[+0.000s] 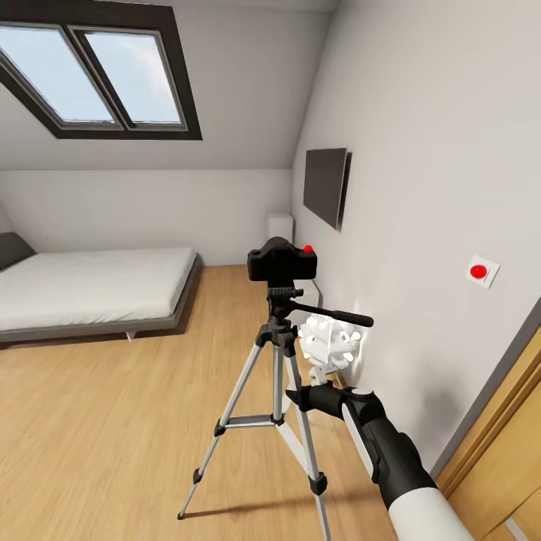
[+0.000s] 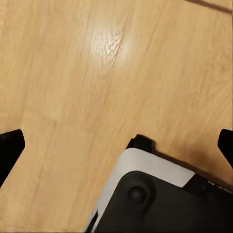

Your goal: Attach the digital camera to the camera tripod in the bedroom.

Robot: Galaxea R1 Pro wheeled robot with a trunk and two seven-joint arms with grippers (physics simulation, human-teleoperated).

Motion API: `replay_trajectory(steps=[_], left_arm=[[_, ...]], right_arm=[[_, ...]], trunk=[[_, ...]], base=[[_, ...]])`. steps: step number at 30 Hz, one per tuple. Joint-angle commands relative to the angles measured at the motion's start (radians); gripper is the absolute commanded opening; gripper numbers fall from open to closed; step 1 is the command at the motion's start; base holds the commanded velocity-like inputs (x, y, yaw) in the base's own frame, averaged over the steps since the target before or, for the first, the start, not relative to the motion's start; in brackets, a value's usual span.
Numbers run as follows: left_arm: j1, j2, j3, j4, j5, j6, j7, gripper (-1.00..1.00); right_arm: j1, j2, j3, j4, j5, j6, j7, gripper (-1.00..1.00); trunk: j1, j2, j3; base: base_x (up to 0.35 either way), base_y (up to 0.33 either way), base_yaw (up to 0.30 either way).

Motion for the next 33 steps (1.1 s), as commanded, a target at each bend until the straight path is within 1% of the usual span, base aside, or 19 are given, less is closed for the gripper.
replay_trajectory(steps=[1, 3, 6, 7, 9, 10, 14, 19, 21, 33], left_arm=[[0.005, -0.006, 0.002, 0.000, 0.006, -0.003, -0.004, 1.00], [0.017, -0.017, 0.002, 0.000, 0.004, -0.014, -0.015, 1.00], [0.034, -0.034, 0.002, 0.000, 0.004, -0.027, -0.032, 1.00], [0.040, -0.034, 0.002, 0.000, 0.004, -0.025, -0.037, 1.00], [0.051, -0.037, 0.002, 0.000, 0.003, -0.020, -0.029, 1.00], [0.057, -0.039, 0.002, 0.000, 0.003, -0.020, -0.027, 1.00], [0.080, -0.050, 0.002, 0.000, 0.003, -0.026, -0.021, 1.00], [0.082, -0.054, 0.002, 0.000, 0.002, -0.031, -0.019, 1.00], [0.083, -0.055, 0.002, 0.000, 0.003, -0.032, -0.019, 1.00], [0.084, -0.056, 0.002, 0.000, 0.002, -0.034, -0.019, 1.00]], right_arm=[[0.003, -0.005, 0.005, 0.005, 0.005, 0.009, 0.012, -1.00], [0.002, -0.017, 0.011, 0.007, 0.007, -0.001, 0.024, -1.00], [0.002, -0.033, 0.011, 0.005, -0.002, 0.000, 0.040, -1.00], [0.001, -0.039, 0.008, 0.004, -0.006, 0.000, 0.045, -1.00], [0.000, -0.050, 0.004, 0.001, -0.015, 0.002, 0.055, -1.00], [0.000, -0.044, 0.004, 0.000, -0.019, 0.002, 0.055, -1.00], [0.000, -0.021, 0.004, -0.002, -0.007, 0.002, 0.027, -1.00], [0.000, 0.004, 0.003, -0.005, 0.008, 0.008, -0.003, -1.00], [0.000, 0.007, 0.003, -0.006, 0.008, 0.007, -0.014, -1.00], [0.000, 0.009, 0.003, -0.007, 0.008, 0.005, -0.017, -1.00]], trunk=[[0.000, -0.001, -0.002], [0.000, -0.001, -0.002], [0.000, -0.001, -0.002], [0.000, -0.001, -0.002], [0.000, -0.001, -0.002], [0.000, -0.001, -0.002], [0.000, -0.001, -0.002], [0.000, -0.001, -0.002], [0.000, -0.001, -0.002], [0.000, -0.001, -0.002]], base=[[0.000, 0.000, 0.000], [0.000, 0.000, 0.000], [0.000, 0.000, 0.000], [0.000, 0.000, 0.000], [0.000, 0.000, 0.000], [0.000, 0.000, 0.000], [0.000, 0.000, 0.000], [0.000, 0.000, 0.000], [0.000, 0.000, 0.000], [0.000, 0.000, 0.000]])
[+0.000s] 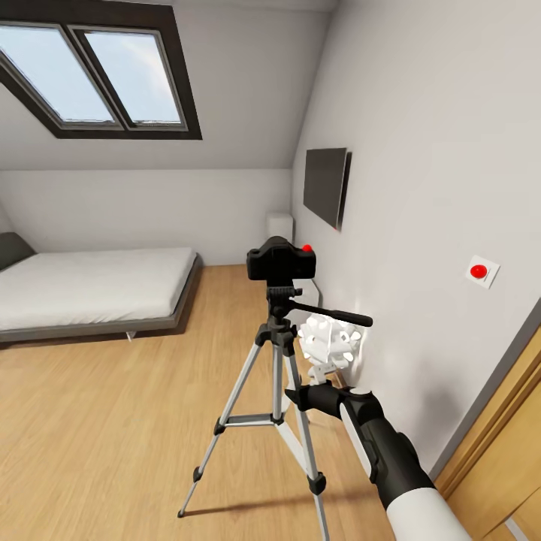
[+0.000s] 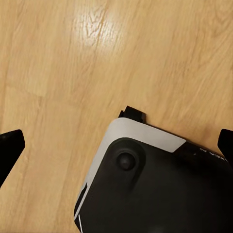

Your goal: Attach the digital camera to the camera tripod in the bedroom.

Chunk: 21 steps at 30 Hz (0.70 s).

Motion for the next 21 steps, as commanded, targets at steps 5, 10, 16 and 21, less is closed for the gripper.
replay_trajectory(steps=[5, 10, 16, 21], left_arm=[[-0.001, 0.000, 0.002, 0.000, 0.002, 0.003, 0.002, 1.00], [-0.001, 0.000, 0.002, 0.000, 0.003, 0.003, 0.002, 1.00], [-0.001, 0.000, 0.002, 0.000, 0.003, 0.003, 0.002, 1.00], [-0.001, 0.000, 0.002, 0.000, 0.002, 0.002, 0.002, 1.00]], right_arm=[[-0.001, 0.000, -0.002, -0.002, 0.014, 0.000, 0.007, -1.00], [-0.001, -0.001, -0.002, -0.002, 0.030, 0.001, 0.007, 1.00], [-0.001, -0.001, -0.002, -0.002, 0.030, 0.001, 0.007, 1.00], [-0.001, -0.003, -0.002, -0.002, 0.030, 0.002, 0.007, 1.00]], trunk=[[0.000, -0.002, -0.002], [0.000, -0.002, -0.002], [0.000, -0.002, -0.002], [0.000, -0.002, -0.002]], base=[[0.000, 0.000, 0.000], [0.000, 0.000, 0.000], [0.000, 0.000, 0.000], [0.000, 0.000, 0.000]])
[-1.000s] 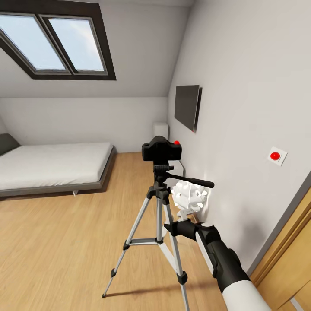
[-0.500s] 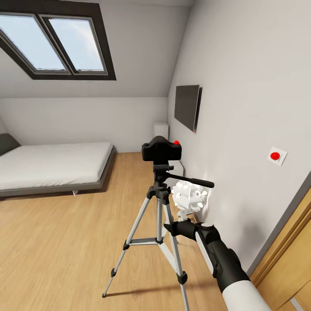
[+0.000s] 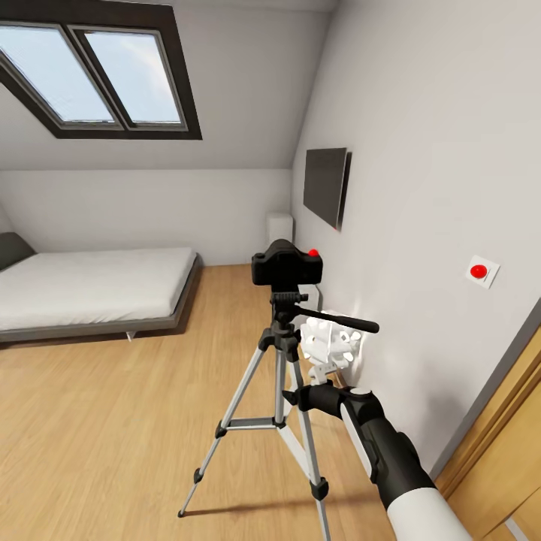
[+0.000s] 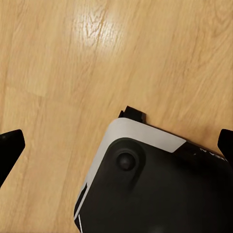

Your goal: Attach the digital camera to the camera tripod in the bedroom.

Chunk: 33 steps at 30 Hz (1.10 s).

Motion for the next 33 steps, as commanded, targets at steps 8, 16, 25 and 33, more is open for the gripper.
replay_trajectory(steps=[8, 16, 25, 33], left_arm=[[0.000, 0.000, 0.002, 0.000, 0.002, 0.003, 0.002, 1.00], [0.000, -0.001, 0.002, 0.000, 0.002, 0.003, 0.002, 1.00], [0.000, -0.006, 0.002, 0.000, 0.004, 0.004, 0.002, 1.00], [-0.001, -0.006, 0.002, 0.000, 0.005, 0.004, 0.002, 1.00]], right_arm=[[-0.001, -0.001, -0.001, -0.002, 0.010, 0.004, 0.010, 1.00], [-0.001, -0.003, 0.000, -0.003, 0.010, 0.008, 0.011, 1.00], [-0.001, -0.003, 0.000, -0.003, 0.010, 0.020, 0.013, 1.00], [-0.001, -0.004, 0.000, -0.003, 0.010, 0.022, 0.016, 1.00]], trunk=[[0.000, -0.002, -0.002], [0.000, -0.002, -0.002], [0.000, -0.002, -0.002], [0.000, -0.002, -0.002]], base=[[0.000, 0.000, 0.000], [-0.069, 0.000, 0.000], [-0.105, 0.000, 0.000], [-0.016, 0.000, 0.000]])
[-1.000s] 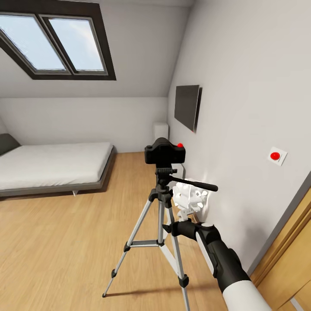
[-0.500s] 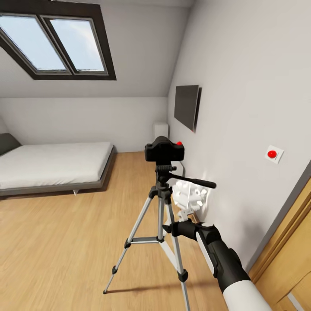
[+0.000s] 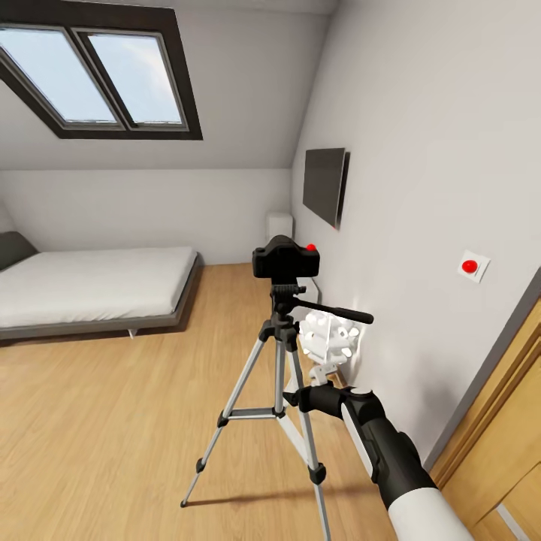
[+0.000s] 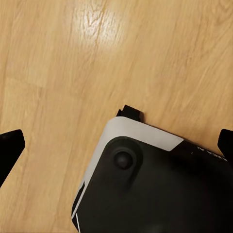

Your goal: Attach the digital camera to the camera tripod in the bedroom.

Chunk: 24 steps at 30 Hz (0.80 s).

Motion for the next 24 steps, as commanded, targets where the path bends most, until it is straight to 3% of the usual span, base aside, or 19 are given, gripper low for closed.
replay_trajectory(steps=[1, 8, 12, 23, 24], left_arm=[[-0.001, 0.000, 0.002, 0.000, 0.002, 0.003, 0.002, 1.00], [-0.001, 0.000, 0.002, 0.000, 0.002, 0.003, 0.002, 1.00], [-0.001, 0.000, 0.002, 0.000, 0.002, 0.003, 0.002, 1.00], [-0.001, 0.000, 0.002, 0.000, 0.002, 0.003, 0.002, 1.00], [-0.001, 0.000, 0.002, 0.000, 0.002, 0.003, 0.002, 1.00]], right_arm=[[-0.001, 0.000, -0.001, -0.002, 0.010, 0.003, 0.008, 1.00], [-0.001, -0.002, -0.001, -0.006, 0.008, 0.004, 0.013, 1.00], [-0.001, -0.016, -0.001, -0.011, 0.008, 0.008, 0.034, 1.00], [-0.001, -0.127, -0.002, -0.091, 0.011, 0.063, 0.258, 1.00], [-0.001, -0.147, -0.003, -0.106, 0.011, 0.072, 0.287, 1.00]], trunk=[[0.000, -0.002, -0.002], [0.000, -0.002, -0.002], [0.000, -0.002, -0.002], [0.000, -0.002, -0.002], [0.000, -0.002, -0.002]], base=[[-0.004, 0.000, 0.000], [-0.002, 0.000, 0.000], [0.000, 0.000, 0.000], [0.000, 0.000, 0.000], [0.000, 0.000, 0.000]])
